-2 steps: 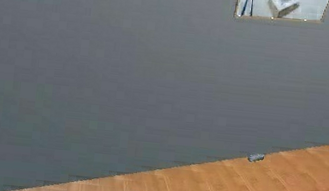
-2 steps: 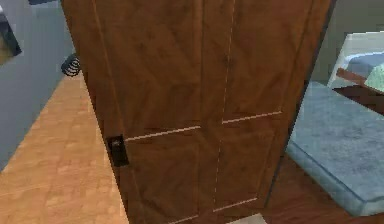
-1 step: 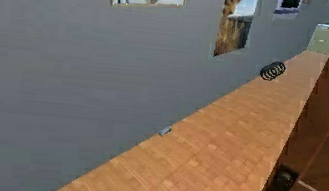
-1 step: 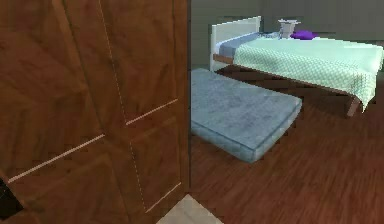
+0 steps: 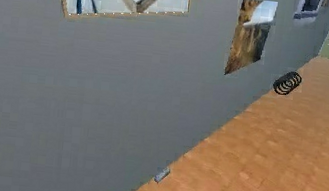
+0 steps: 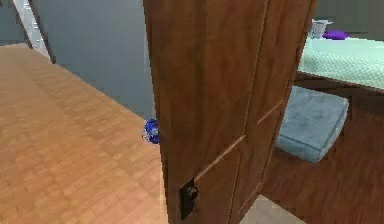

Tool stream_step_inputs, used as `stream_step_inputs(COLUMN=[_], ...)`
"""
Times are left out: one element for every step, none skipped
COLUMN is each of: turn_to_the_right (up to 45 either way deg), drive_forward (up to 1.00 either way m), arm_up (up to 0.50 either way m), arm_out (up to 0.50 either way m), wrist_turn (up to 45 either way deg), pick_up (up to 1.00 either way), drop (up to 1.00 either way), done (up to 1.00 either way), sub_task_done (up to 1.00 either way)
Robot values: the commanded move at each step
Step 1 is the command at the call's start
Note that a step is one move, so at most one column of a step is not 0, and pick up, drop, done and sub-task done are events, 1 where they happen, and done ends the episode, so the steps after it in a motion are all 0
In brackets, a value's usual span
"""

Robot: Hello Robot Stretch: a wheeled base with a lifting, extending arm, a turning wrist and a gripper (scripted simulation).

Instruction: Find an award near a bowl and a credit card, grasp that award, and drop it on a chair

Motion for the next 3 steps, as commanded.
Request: stream_step_inputs(turn_to_the_right=[24.0,0.0,15.0], drive_forward=[0.00,0.05,0.00], arm_up=[0.00,0.00,0.00], arm_out=[0.00,0.00,0.00], wrist_turn=[0.0,0.0,0.0], pick_up=[0.00,0.00,0.00], drop=[0.00,0.00,0.00], done=[0.00,0.00,0.00], sub_task_done=[0.00,0.00,0.00])
